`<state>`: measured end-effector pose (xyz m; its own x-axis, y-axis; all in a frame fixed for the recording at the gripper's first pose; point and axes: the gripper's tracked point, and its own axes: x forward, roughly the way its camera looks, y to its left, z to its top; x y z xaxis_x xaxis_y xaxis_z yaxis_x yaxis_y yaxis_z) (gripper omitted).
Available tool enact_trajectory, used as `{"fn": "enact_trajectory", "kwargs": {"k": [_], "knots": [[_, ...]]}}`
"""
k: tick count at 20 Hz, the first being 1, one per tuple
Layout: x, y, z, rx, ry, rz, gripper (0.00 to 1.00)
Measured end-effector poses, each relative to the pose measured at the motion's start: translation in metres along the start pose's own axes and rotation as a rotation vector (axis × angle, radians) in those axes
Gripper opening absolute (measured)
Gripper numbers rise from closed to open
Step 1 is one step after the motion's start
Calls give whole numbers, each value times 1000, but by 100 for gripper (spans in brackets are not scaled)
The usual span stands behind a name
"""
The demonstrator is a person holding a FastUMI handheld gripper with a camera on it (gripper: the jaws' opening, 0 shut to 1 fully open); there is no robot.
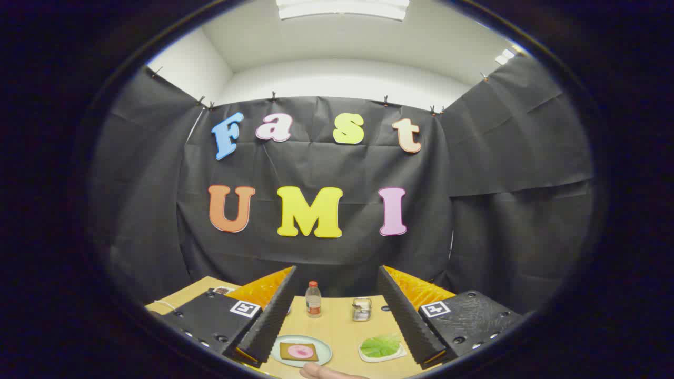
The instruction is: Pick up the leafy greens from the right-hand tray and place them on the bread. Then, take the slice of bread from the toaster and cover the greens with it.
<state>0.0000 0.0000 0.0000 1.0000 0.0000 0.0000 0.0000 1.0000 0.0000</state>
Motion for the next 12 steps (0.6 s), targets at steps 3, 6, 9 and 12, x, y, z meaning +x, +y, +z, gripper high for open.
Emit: {"fn": "enact_trajectory", "kwargs": {"k": [3,6,9,12], "knots": [[-9,14,2,0,20,-16,95],[-14,21,4,9,30,-28,95],[-15,27,0,1,55,-33,95],[-10,29,0,0,67,-38,95]]}}
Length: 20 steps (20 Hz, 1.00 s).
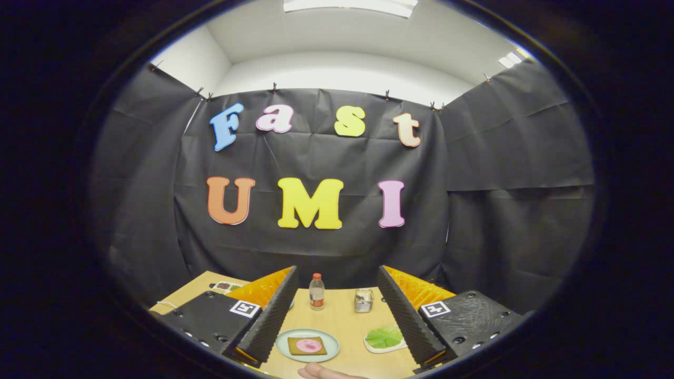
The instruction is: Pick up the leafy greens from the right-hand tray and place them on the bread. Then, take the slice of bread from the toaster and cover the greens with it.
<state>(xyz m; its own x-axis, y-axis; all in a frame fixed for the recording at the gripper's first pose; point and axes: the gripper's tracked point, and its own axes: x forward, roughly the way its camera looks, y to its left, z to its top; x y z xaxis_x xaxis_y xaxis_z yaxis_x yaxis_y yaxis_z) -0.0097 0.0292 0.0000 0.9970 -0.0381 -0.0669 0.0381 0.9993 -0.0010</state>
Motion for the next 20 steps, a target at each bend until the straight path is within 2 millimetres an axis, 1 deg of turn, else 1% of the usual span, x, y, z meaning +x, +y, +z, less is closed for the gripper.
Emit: {"fn": "enact_trajectory", "kwargs": {"k": [4,6,12,15,17,18,19,20], "knots": [[8,-1,-2,-2,5,5,95],[15,-4,-8,-2,12,11,95],[37,-33,-23,33,18,60,94],[55,-54,-40,38,34,95,94],[67,-59,-54,36,46,155,95],[77,-68,-60,24,48,160,95],[88,-79,-71,17,56,167,95],[97,-86,-81,10,71,174,95]]}}
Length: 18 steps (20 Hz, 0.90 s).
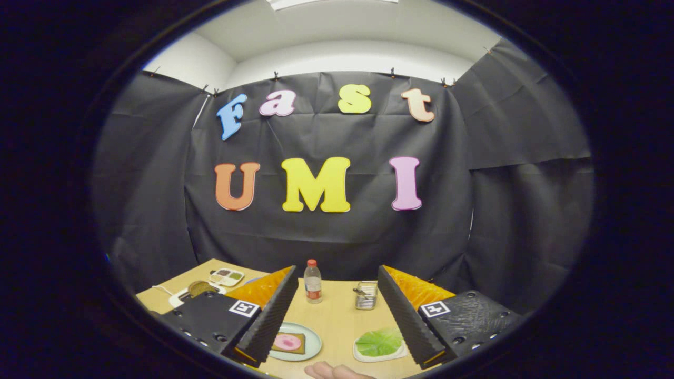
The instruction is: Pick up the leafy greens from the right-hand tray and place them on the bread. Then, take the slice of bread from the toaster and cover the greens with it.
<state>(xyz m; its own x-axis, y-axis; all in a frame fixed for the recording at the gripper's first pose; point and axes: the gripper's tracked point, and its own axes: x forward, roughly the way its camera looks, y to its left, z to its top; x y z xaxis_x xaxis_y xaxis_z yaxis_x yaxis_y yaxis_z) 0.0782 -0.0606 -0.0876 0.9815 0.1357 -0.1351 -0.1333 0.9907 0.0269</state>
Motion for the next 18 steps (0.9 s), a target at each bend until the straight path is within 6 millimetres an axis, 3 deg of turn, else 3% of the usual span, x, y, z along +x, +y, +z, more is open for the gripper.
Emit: {"fn": "enact_trajectory", "kwargs": {"k": [4,11,18], "knots": [[34,-45,-44,-4,69,-7,95],[95,-110,-146,2,266,-6,95],[129,-157,-251,39,500,-18,95]]}}
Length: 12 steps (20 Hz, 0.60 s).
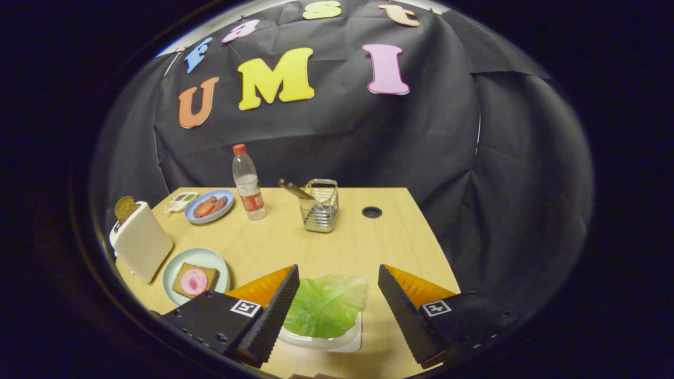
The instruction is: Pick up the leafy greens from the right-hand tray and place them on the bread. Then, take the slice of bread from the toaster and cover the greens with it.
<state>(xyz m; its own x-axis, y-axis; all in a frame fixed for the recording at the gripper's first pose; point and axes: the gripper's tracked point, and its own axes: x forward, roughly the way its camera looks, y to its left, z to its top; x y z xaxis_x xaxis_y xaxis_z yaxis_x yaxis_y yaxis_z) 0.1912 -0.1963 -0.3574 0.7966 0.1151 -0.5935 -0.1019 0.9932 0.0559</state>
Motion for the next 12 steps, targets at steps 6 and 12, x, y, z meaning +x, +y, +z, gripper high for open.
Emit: {"fn": "enact_trajectory", "kwargs": {"k": [6,12], "knots": [[51,-19,-53,30,199,-2,91],[80,-17,-74,51,329,18,81]]}}
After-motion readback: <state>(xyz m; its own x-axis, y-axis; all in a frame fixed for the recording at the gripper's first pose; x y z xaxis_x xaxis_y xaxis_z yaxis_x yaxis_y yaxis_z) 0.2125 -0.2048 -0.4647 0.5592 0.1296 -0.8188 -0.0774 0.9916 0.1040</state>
